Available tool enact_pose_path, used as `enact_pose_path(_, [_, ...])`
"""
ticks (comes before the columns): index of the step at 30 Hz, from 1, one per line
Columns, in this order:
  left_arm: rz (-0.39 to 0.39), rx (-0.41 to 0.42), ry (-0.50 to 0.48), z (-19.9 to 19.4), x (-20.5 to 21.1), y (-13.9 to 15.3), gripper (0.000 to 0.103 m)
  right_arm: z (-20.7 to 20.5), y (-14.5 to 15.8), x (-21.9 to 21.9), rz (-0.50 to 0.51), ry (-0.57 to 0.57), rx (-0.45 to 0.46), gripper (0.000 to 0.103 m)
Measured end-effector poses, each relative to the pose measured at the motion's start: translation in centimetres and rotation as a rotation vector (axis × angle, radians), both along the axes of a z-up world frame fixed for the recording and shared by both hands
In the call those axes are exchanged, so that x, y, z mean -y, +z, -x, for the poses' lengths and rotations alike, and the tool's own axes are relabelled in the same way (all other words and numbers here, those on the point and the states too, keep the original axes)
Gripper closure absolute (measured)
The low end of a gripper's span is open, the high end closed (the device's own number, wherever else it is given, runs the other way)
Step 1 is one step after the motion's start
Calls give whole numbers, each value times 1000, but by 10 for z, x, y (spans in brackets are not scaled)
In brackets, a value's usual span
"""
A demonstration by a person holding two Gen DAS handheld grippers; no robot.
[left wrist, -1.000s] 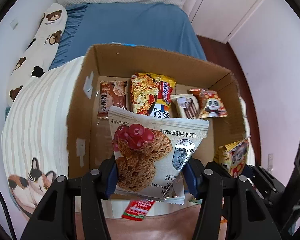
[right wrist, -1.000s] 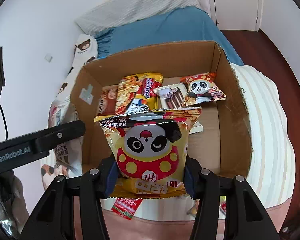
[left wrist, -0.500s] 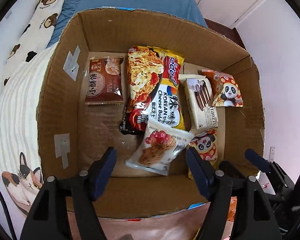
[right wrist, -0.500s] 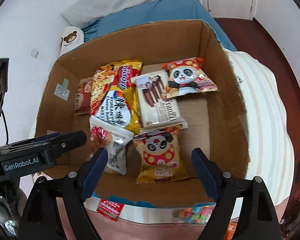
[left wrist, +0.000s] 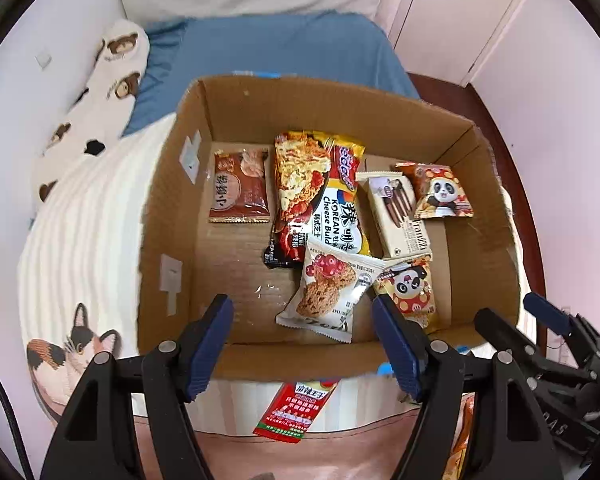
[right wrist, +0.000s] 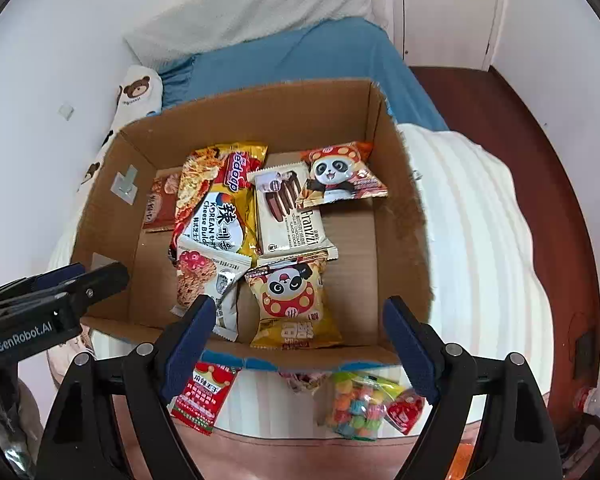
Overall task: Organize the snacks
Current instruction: 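Carry both packets into the box and open both tools, then grasp the red spicy strip packet with the left tool while the right tool grasps the yellow chip bag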
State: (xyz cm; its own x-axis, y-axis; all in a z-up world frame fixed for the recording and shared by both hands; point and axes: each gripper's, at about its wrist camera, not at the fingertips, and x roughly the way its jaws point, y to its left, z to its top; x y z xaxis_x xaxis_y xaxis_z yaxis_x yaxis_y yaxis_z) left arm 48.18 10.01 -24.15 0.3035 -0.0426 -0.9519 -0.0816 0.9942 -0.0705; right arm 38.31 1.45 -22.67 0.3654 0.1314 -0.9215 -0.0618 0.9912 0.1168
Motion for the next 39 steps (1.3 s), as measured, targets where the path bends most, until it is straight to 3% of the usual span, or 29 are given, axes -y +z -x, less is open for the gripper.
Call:
enact_pose_path(12, [-20, 150, -18, 62, 7, 54, 33, 56, 53, -1, -6, 14, 133, 15])
enact_pose_path(19, [14, 163, -15, 102, 8, 60, 32, 95, 60, 10, -75, -15, 98, 15])
enact_pose_path(21, [25, 139, -15, 115, 8, 51, 14, 111, 48, 23, -102, -51, 47, 15])
enact_pose_path(22, [29, 124, -17, 122, 8, 44, 10, 120, 40, 29, -115, -71, 14, 15])
enact_pose_path(29, [34, -63, -27, 163, 14, -34, 9, 195, -35, 91, -248, -298, -230, 15])
enact_pose_path(32, [41, -129, -32, 178, 19, -63, 9, 236, -69, 123, -332, -461, -329, 15])
enact_pose_path(39, [15, -220, -88, 200, 41, -104, 9, 294, -126, 148, -496, -681, -465, 15])
